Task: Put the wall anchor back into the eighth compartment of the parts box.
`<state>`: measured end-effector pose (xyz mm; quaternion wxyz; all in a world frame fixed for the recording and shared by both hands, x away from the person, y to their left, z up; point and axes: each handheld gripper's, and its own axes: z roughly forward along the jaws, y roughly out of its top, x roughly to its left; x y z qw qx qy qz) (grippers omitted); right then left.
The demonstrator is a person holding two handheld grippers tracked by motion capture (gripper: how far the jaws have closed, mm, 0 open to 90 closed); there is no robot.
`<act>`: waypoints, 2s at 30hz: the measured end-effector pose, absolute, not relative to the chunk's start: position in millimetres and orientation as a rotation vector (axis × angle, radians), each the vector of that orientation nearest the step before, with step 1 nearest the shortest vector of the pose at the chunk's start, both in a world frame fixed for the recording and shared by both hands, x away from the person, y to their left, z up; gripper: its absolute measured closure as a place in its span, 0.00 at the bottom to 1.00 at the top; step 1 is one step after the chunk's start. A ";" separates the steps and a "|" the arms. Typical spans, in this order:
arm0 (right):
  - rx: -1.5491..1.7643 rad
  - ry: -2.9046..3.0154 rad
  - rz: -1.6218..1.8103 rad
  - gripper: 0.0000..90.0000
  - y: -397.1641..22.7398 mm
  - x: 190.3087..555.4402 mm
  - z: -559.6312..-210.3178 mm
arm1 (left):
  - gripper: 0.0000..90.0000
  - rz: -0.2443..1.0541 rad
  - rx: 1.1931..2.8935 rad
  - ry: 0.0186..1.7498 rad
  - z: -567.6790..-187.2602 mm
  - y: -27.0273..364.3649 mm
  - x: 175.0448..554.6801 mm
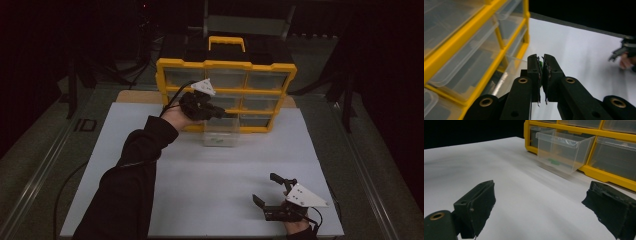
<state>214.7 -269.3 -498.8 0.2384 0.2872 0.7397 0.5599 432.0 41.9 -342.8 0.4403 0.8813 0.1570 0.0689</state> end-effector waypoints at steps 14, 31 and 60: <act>0.795 2.029 1.537 0.09 -269.6 215.0 -499.2 | 0.93 0.207 2.185 0.517 -358.9 33.4 443.1; 0.793 2.034 1.537 0.09 -270.1 215.2 -499.5 | 0.93 0.220 2.283 0.592 -390.7 21.4 451.6; 0.817 2.032 1.521 0.09 -272.1 216.4 -500.4 | 0.34 0.190 2.250 0.667 -394.8 26.3 446.4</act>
